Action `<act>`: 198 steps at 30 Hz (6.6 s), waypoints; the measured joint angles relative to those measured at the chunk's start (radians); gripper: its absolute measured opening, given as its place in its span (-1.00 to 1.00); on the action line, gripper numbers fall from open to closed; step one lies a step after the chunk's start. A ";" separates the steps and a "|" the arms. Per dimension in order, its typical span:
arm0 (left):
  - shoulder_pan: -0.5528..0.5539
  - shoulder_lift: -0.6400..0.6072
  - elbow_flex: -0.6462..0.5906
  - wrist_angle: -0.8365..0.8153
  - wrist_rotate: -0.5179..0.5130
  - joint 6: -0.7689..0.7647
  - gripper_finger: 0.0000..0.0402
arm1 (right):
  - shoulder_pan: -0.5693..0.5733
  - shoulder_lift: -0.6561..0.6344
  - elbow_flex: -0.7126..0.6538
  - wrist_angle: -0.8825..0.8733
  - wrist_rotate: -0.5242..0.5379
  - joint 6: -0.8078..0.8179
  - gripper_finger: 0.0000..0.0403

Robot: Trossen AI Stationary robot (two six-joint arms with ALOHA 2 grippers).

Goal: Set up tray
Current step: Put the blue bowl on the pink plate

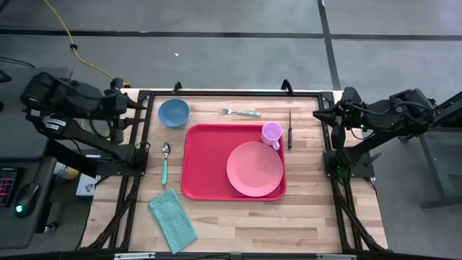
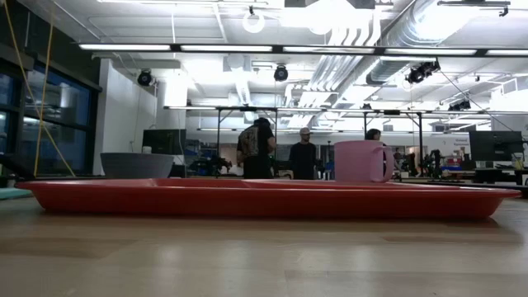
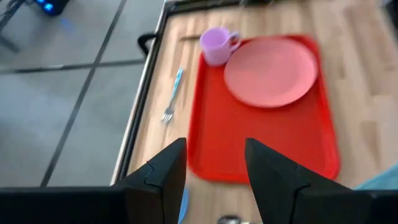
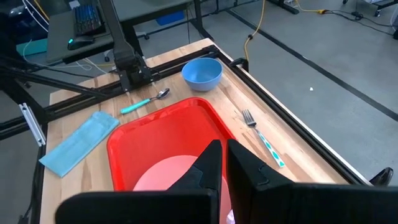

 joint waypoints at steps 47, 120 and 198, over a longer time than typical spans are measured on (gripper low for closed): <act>1.203 0.235 -0.269 0.062 0.357 0.323 -0.03 | 0.001 0.090 0.000 0.008 -0.072 0.028 -1.00; 1.231 0.451 -0.946 0.620 0.247 -0.137 -0.03 | 0.001 0.113 0.000 0.009 -0.126 0.028 -1.00; 0.764 0.185 -0.546 0.598 0.663 -0.211 -0.92 | 0.000 -0.096 -0.001 -0.262 0.275 0.196 -1.00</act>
